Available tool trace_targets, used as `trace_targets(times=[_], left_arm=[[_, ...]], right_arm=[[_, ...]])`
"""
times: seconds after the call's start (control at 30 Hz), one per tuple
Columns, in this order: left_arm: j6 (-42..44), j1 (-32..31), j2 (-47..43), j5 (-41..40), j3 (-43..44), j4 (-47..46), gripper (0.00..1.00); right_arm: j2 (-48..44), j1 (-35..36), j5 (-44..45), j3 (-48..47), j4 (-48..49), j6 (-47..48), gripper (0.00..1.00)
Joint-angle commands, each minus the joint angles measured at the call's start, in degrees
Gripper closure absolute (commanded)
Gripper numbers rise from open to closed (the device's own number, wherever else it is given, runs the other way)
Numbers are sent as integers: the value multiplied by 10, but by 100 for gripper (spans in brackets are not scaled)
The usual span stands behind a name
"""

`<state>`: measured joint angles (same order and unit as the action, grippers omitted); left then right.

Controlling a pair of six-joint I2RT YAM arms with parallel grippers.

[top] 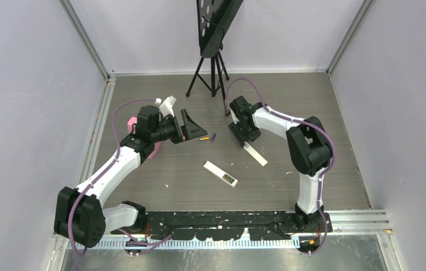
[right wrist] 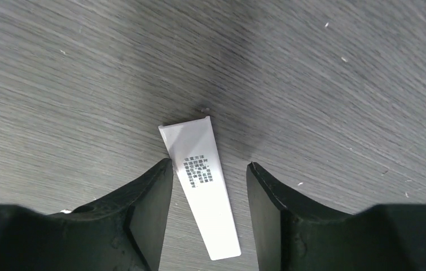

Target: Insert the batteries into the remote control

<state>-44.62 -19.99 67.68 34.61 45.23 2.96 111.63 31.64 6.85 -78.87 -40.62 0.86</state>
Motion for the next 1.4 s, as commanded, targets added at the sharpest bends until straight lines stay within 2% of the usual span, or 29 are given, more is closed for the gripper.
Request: trace_targets(times=[0.0, 0.33, 0.53, 0.77, 1.03, 1.23, 1.3, 1.37], left_arm=[[0, -1, -1, 19, 5, -41, 7], [-3, -3, 11, 27, 9, -43, 7], [-3, -4, 13, 30, 10, -40, 7], [-16, -40, 38, -4, 14, -39, 8], [-57, -70, 84, -24, 1, -89, 11], [-74, -76, 111, -52, -4, -105, 13], [-76, -77, 121, -59, -4, -105, 14], [-75, -79, 128, -65, -4, -106, 15]], right_arm=[[5, -13, -48, -23, -8, 47, 46], [33, -20, -92, -25, -17, 81, 42], [50, -30, -153, -31, -37, 107, 58], [48, -29, -116, -29, -36, 106, 68], [-65, -21, -167, 40, 22, 116, 67], [-94, -17, -206, 53, 22, 120, 65], [-93, -14, -198, 56, 26, 118, 63], [-85, -12, -161, 51, 31, 100, 54]])
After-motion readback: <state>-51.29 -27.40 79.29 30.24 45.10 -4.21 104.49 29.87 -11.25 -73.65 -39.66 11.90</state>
